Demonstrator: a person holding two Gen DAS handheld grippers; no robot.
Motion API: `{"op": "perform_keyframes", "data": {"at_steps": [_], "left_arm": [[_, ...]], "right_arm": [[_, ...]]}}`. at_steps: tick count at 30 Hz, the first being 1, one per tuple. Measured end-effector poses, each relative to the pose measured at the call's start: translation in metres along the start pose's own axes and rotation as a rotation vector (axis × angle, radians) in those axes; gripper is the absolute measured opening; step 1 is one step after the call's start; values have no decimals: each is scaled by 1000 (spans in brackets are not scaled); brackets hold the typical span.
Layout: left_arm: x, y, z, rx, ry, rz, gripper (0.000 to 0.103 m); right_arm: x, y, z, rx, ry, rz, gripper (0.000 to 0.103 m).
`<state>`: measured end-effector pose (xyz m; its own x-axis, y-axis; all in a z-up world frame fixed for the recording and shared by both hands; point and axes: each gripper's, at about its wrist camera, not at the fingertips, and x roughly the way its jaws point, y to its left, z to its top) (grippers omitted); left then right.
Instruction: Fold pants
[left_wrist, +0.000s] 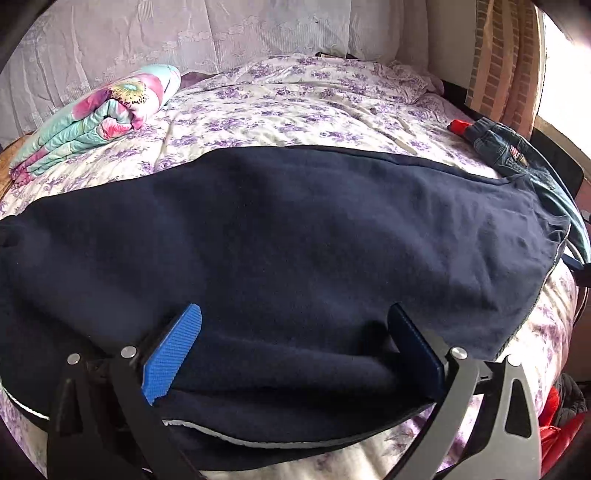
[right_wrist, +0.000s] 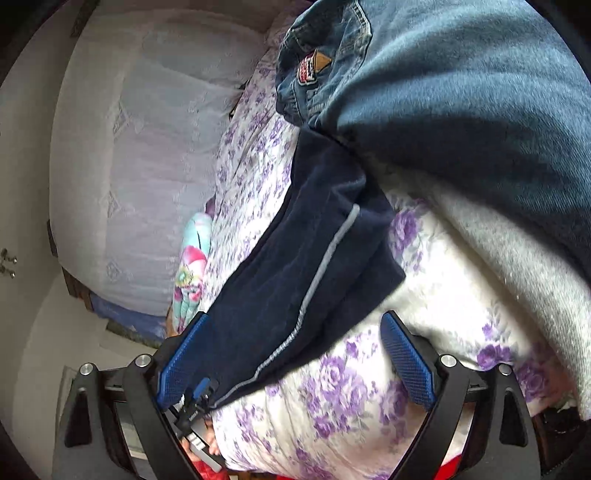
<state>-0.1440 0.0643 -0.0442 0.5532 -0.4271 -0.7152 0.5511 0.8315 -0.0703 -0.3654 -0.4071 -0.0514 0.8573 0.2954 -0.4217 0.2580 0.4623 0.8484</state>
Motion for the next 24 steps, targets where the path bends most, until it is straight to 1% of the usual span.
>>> {"op": "perform_keyframes", "data": {"at_steps": [2, 4, 5, 6, 7, 8, 9, 11, 14, 15, 17, 18, 19, 20, 22, 24], "left_arm": [[-3, 0, -2, -8, -6, -1, 98], [-1, -6, -2, 7, -5, 22, 98], [-6, -6, -6, 10, -5, 30, 98], [-6, -8, -6, 14, -5, 37, 98], [-7, -8, -6, 14, -7, 38, 98], [-7, -8, -6, 11, -9, 35, 98], [-10, -4, -7, 6, -12, 31, 98], [-12, -1, -8, -2, -20, 19, 98], [-21, 7, -10, -44, -53, 2, 98], [-28, 13, -13, -77, -77, 3, 98], [-44, 30, -22, -165, -126, -10, 98], [-56, 43, -33, -241, -155, -25, 98], [-65, 54, -43, -306, -174, -24, 98], [-78, 64, -57, -368, -206, -46, 98], [-102, 78, -79, -451, -273, -111, 98], [-126, 93, -104, -572, -327, -96, 98]], "right_arm": [[8, 4, -2, -20, -26, -3, 94], [14, 10, 0, -79, -51, -11, 93], [14, 11, -2, -112, -62, -29, 89], [14, 10, -5, -137, -75, -52, 80], [15, 9, -6, -154, -90, -78, 74], [13, 5, -7, -161, -101, -100, 55], [14, -2, -6, -155, -107, -111, 33], [9, -17, -2, -152, -113, -75, 25], [8, -10, -7, -199, -133, -89, 25], [7, -9, -8, -200, -137, -91, 25], [5, -4, -8, -205, -147, -91, 25], [4, 4, -8, -241, -158, -107, 24], [4, 15, -10, -295, -171, -127, 24], [5, 33, -11, -366, -186, -150, 23], [11, 68, -16, -500, -203, -172, 22], [25, 112, -24, -646, -202, -178, 20]]}}
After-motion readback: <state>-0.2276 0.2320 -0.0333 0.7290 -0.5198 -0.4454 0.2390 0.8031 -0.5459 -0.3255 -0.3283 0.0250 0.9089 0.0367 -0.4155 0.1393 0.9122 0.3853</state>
